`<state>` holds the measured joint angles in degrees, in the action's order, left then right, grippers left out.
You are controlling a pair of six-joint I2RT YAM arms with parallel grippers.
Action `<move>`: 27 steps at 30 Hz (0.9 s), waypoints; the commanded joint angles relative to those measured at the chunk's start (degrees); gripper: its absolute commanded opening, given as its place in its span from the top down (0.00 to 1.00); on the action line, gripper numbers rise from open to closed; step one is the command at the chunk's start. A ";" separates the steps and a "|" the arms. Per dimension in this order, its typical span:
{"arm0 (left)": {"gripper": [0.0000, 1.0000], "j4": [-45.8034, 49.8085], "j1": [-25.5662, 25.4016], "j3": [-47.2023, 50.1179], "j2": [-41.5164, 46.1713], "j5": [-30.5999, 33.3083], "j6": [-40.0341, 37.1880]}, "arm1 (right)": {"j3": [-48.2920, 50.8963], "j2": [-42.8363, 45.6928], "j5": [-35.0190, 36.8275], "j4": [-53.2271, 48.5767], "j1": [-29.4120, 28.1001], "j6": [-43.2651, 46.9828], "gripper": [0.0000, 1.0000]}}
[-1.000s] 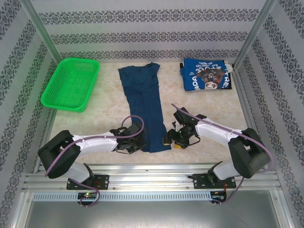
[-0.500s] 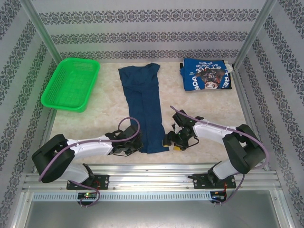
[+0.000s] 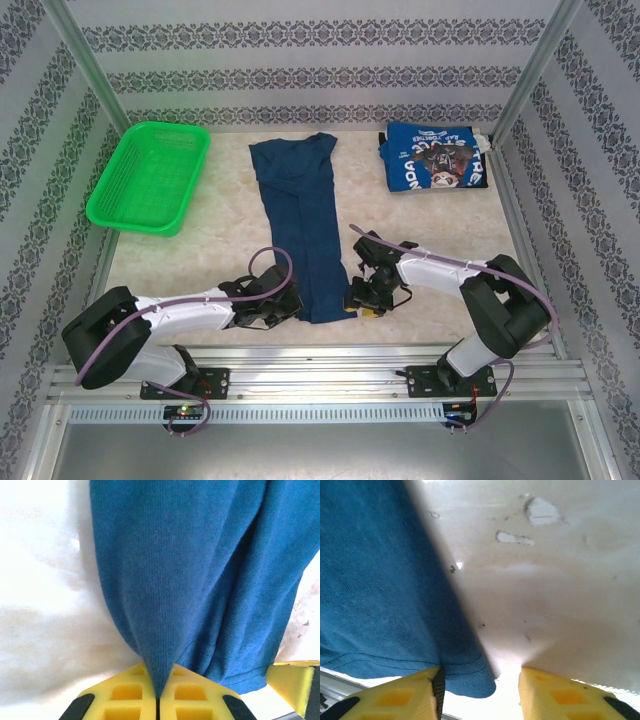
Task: Fold and stack the t-shirts
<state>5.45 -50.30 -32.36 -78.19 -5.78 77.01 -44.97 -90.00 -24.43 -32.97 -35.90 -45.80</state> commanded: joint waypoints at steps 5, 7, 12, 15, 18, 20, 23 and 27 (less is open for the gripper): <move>0.97 -3.40 -1.11 2.16 1.29 -0.59 1.30 | -5.12 -4.43 -2.56 2.73 -2.98 0.04 0.72; 0.97 -3.32 -1.11 2.27 1.29 -0.89 1.13 | -6.12 -4.74 -2.38 2.23 -2.99 -0.16 0.73; 0.97 -2.57 -1.11 3.49 3.40 -0.66 1.56 | -7.06 -4.26 -1.96 0.81 -2.99 -0.11 0.94; 0.97 0.47 -1.13 4.30 7.11 0.35 1.89 | -6.09 -2.11 -1.77 -0.59 -2.62 0.38 1.00; 0.97 4.45 -1.18 4.85 11.52 1.46 1.97 | -4.63 0.76 -2.25 -1.36 -2.44 0.01 1.00; 0.97 6.22 -1.20 4.81 13.92 1.48 1.71 | -4.13 2.81 -2.67 -2.23 -2.54 -0.15 1.00; 0.97 10.90 -1.85 2.65 15.47 0.17 -0.87 | -3.47 6.21 -4.46 -4.00 -2.91 -0.89 1.00; 0.98 18.20 -4.65 0.94 17.82 0.11 -0.20 | -1.47 11.70 -5.50 -6.94 -3.50 -3.34 1.00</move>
<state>14.87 -52.97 -29.85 -62.41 -5.65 76.77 -48.23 -81.45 -28.32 -35.75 -38.79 -47.09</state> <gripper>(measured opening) 0.066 0.066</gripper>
